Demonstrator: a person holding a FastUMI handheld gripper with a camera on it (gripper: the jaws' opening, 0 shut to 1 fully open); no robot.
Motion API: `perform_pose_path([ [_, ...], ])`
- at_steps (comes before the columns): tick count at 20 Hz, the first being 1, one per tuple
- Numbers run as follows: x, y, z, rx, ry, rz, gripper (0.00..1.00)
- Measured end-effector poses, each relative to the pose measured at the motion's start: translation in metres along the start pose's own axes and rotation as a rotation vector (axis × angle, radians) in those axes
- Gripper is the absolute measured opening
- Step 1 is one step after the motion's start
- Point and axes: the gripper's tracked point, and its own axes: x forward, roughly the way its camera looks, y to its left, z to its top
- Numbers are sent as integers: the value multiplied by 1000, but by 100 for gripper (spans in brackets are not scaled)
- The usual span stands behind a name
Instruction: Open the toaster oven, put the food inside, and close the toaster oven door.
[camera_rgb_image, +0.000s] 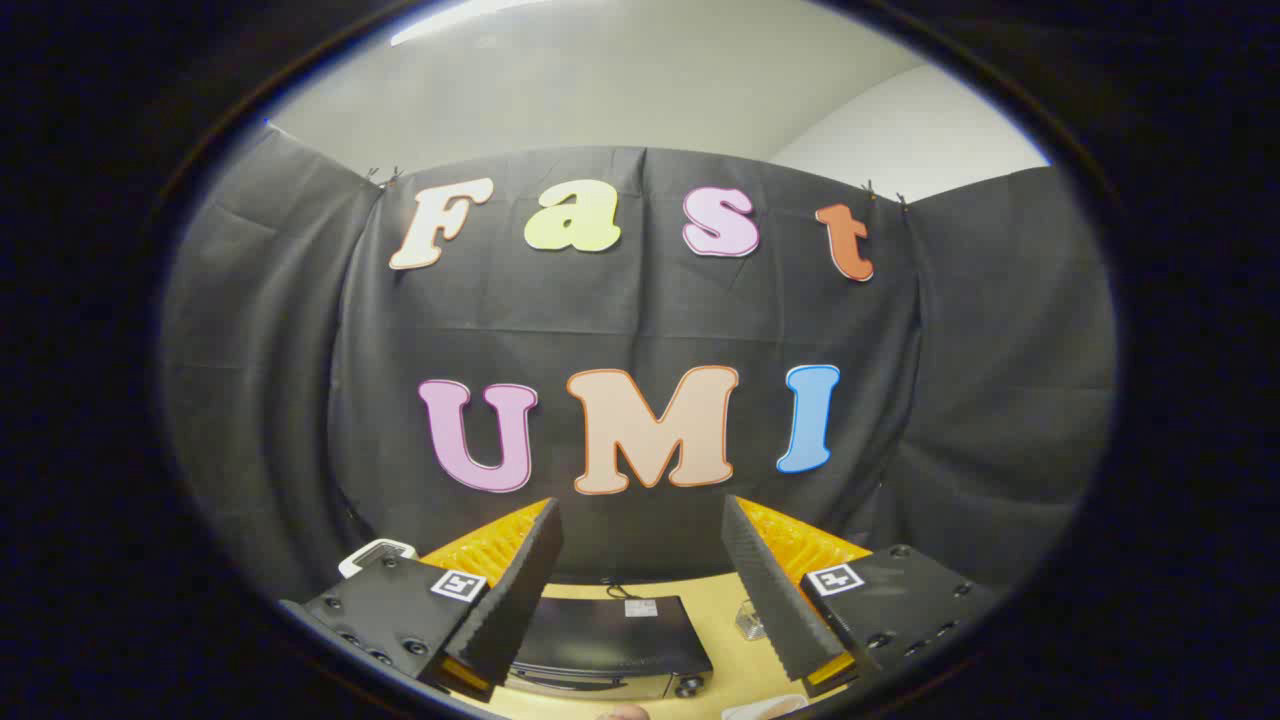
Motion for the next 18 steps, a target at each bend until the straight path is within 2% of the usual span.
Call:
perform_pose_path([
  [13,0,-5,4,7,-36,-25,100],
  [18,7,-7,-10,16,-32,-37,100],
])
